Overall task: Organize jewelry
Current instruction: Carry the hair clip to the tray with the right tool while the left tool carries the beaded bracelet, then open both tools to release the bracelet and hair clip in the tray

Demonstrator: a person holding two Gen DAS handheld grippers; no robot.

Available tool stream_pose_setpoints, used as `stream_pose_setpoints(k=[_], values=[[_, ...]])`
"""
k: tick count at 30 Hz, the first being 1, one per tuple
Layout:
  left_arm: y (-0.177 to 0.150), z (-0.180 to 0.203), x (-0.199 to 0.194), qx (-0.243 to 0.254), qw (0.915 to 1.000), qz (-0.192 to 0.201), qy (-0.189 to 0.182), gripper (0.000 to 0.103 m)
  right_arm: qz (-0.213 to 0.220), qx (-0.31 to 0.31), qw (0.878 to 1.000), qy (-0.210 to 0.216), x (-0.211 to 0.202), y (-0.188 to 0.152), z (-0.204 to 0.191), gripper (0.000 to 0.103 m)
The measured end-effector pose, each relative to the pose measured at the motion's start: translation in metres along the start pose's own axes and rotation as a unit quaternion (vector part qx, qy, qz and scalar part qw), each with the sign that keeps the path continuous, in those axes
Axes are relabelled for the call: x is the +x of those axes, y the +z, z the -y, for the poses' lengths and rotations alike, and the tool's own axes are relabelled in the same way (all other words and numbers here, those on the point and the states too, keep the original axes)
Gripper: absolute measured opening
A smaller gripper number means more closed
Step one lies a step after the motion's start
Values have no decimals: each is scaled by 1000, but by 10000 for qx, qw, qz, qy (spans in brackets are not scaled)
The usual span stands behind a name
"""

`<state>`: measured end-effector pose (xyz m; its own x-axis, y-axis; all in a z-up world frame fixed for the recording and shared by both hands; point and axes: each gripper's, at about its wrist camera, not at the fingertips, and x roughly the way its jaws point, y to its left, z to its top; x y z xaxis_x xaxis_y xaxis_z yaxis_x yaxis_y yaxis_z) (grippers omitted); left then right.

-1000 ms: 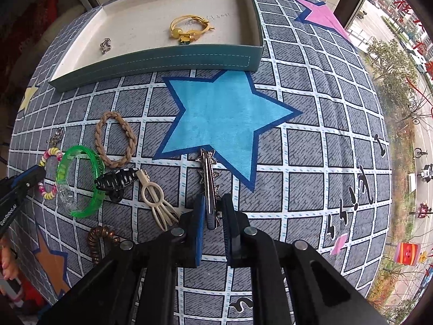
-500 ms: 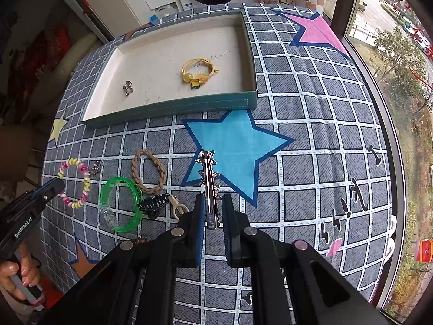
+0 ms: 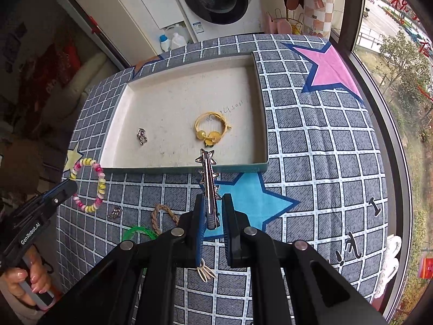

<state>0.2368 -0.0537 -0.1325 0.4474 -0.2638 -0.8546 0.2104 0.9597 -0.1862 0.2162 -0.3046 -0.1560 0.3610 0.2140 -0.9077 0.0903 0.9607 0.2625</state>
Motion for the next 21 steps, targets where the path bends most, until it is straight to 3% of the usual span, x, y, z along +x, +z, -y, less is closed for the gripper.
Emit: stream_pose_setpoints(k=[21], values=[[73, 24, 93, -82, 9991, -101, 401, 21, -164, -20, 9995, 264, 62, 87, 13, 13]])
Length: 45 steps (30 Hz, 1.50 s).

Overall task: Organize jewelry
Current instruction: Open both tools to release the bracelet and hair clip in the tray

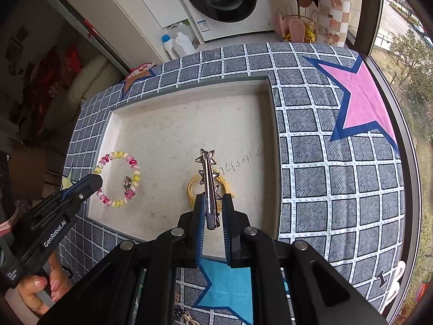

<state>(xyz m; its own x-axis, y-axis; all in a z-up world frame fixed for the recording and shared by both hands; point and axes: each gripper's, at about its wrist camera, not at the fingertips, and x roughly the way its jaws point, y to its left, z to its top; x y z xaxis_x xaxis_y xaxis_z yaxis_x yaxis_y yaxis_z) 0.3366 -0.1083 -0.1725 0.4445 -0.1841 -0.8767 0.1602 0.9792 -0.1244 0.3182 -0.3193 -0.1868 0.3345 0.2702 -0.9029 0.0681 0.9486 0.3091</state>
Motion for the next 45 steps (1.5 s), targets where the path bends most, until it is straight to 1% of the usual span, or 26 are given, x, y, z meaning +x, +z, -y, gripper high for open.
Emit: stream_pose_setpoints(k=[6, 10, 18, 23, 27, 29, 31, 32, 33, 40, 41, 42, 43, 45], values=[[6, 11, 23, 241, 9994, -90, 227, 21, -113, -54, 9999, -57, 22, 16, 1, 13], [8, 13, 34, 256, 9991, -166, 279, 21, -210, -96, 9997, -114, 35, 21, 3, 13], [7, 17, 51, 534, 9959, -260, 681, 21, -398, -75, 9990, -210, 55, 25, 11, 13], [5, 13, 61, 438, 9953, -463, 735, 21, -420, -50, 9989, -199, 60, 26, 12, 14], [5, 14, 61, 421, 9951, -463, 761, 22, -406, -73, 9990, -175, 61, 26, 11, 14], [6, 14, 57, 382, 9961, -377, 701, 22, -405, -18, 9991, -94, 60, 26, 13, 16], [7, 14, 51, 352, 9968, -284, 664, 22, -402, 67, 9992, 14, 59, 26, 15, 25], [7, 14, 48, 351, 9969, -248, 658, 22, -393, 98, 9992, 48, 57, 26, 17, 37], [8, 14, 46, 357, 9969, -225, 662, 22, -374, 111, 9992, 68, 55, 26, 17, 45], [9, 9, 35, 268, 9975, -187, 619, 22, -138, 274, 9990, 311, 36, 26, 15, 46], [8, 8, 33, 259, 9977, -165, 612, 23, -95, 284, 9990, 339, 32, 26, 14, 46], [7, 8, 30, 257, 9977, -146, 613, 56, -54, 294, 9989, 365, 27, 25, 14, 46], [7, 7, 26, 239, 9975, -119, 652, 103, -10, 303, 9987, 401, 23, 24, 13, 46], [3, 7, 13, 231, 9965, 172, 778, 103, 60, 324, 9984, 454, 15, 20, 11, 46]])
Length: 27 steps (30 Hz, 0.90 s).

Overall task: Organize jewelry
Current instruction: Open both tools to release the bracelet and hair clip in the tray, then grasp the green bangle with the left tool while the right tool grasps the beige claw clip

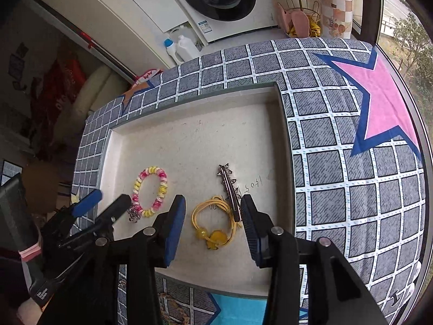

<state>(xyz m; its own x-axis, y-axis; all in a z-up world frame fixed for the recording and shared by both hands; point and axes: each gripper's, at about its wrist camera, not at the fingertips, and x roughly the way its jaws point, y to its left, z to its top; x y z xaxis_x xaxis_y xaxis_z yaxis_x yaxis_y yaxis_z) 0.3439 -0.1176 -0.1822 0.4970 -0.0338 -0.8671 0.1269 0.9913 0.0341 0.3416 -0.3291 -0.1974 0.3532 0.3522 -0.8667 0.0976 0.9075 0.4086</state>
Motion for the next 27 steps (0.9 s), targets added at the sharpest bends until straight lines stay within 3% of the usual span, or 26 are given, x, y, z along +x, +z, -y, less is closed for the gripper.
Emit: stream_pose_setpoints(k=[7, 9, 11, 19, 27], values=[[-16, -4, -26, 241, 9996, 117, 32, 103, 158, 63, 9997, 152, -24, -20, -11, 56], [-24, -8, -36, 260, 9996, 126, 62, 103, 182, 52, 9996, 187, -30, -27, -15, 69], [-33, -13, -45, 264, 9996, 113, 72, 103, 204, 21, 9995, 222, -36, -35, -19, 75], [-84, -35, -67, 85, 9996, -262, 14, 103, 91, -153, 9997, 144, -58, -79, -23, 75], [-138, -32, -72, 88, 9974, -714, -74, 103, -268, -360, 9989, -166, -56, -128, -23, 75]])
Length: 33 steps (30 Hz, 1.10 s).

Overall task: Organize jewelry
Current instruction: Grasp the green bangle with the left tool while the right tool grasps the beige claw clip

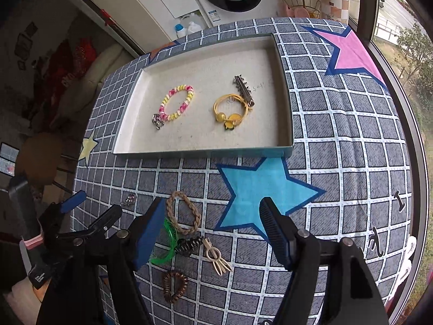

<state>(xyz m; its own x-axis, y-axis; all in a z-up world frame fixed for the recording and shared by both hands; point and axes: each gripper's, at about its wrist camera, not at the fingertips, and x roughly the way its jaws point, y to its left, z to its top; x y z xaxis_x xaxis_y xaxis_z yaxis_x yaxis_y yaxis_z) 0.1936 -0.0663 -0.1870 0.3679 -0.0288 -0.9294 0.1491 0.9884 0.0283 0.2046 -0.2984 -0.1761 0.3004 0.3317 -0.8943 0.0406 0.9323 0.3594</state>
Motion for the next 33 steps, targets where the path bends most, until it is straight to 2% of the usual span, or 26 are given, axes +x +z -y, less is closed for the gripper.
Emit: stream_pose_setpoints(k=[10, 18, 25, 27, 30, 33], values=[[-28, 2, 19, -192, 9987, -464, -103, 103, -411, -232, 9981, -388, 17, -45, -4, 75], [-33, 1, 30, -272, 9978, -590, -129, 103, -656, -402, 9949, -650, 37, -66, -9, 75], [-29, 1, 38, -189, 9980, -599, -105, 103, -739, -635, 9910, -913, 51, -71, -15, 75], [-26, 0, 41, -144, 9977, -656, -85, 99, -756, -696, 9901, -957, 55, -71, -17, 75], [-27, 0, 43, -124, 9977, -665, -83, 99, -759, -804, 9885, -1036, 61, -72, -21, 74], [-33, 4, 43, -39, 9979, -633, -105, 91, -717, -959, 9862, -1147, 66, -72, -27, 69]])
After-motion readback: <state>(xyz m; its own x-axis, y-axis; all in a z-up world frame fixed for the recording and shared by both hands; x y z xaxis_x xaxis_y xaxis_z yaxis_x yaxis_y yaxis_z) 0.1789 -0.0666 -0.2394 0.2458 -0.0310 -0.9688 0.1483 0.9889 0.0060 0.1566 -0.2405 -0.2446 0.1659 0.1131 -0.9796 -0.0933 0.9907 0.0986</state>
